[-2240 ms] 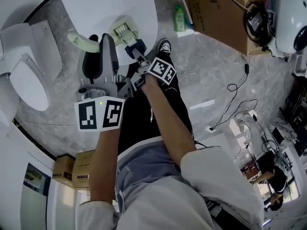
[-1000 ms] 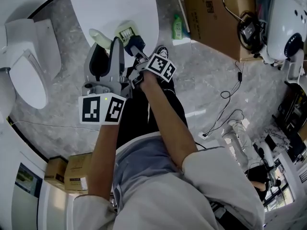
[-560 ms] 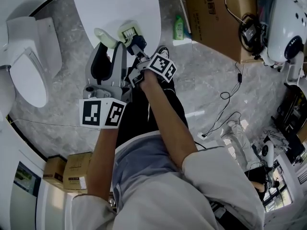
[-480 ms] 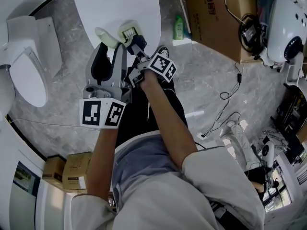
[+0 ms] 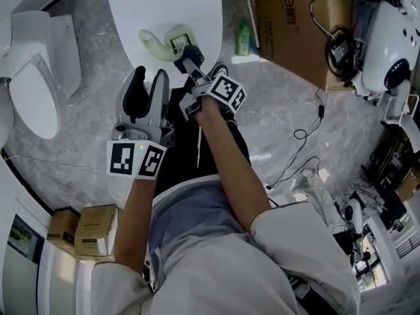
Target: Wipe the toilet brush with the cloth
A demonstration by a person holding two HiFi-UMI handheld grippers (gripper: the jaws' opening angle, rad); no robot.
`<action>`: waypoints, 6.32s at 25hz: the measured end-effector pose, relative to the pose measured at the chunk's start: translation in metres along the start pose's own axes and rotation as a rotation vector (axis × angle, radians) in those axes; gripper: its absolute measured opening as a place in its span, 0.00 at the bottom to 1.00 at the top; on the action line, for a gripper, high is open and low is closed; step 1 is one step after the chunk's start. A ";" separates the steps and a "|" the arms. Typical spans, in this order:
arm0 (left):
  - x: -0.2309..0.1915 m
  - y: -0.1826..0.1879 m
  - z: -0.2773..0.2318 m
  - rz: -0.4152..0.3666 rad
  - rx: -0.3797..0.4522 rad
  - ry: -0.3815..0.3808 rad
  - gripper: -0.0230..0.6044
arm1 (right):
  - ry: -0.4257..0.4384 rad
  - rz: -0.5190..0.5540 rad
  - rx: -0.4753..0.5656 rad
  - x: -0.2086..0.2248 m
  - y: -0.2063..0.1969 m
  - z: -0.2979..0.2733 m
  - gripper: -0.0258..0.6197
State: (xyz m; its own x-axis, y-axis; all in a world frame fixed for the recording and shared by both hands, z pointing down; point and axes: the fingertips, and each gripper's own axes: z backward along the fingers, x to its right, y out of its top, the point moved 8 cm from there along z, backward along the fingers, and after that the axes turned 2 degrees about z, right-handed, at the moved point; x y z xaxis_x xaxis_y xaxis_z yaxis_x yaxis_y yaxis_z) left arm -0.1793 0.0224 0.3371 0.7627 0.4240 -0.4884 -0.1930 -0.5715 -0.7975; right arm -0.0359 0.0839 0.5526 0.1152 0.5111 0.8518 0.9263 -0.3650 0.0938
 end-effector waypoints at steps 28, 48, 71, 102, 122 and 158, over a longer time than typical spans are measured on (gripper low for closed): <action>-0.004 0.018 0.054 0.060 0.034 0.018 0.04 | 0.100 -0.032 -0.062 -0.055 -0.012 0.038 0.17; 0.011 0.030 0.082 0.073 0.049 0.026 0.04 | 0.130 0.021 -0.129 -0.100 -0.013 0.063 0.17; 0.020 0.037 0.105 0.070 0.088 0.021 0.04 | 0.247 0.052 -0.135 -0.152 -0.022 0.081 0.17; 0.023 0.065 0.102 0.065 0.168 0.028 0.04 | 0.459 0.080 -0.214 -0.234 -0.010 0.081 0.17; 0.043 0.140 0.105 0.019 0.257 0.015 0.04 | 0.645 0.392 -0.224 -0.356 0.024 0.107 0.17; 0.104 0.209 0.132 -0.141 0.286 -0.026 0.04 | 0.502 1.187 -0.057 -0.389 0.060 0.257 0.17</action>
State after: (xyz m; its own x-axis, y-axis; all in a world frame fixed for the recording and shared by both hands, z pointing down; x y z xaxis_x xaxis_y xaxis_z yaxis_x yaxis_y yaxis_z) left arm -0.2217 0.0394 0.0732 0.7791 0.5044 -0.3722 -0.2552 -0.2872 -0.9233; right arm 0.0670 0.0631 0.0943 0.6949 -0.4893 0.5270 0.3329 -0.4308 -0.8388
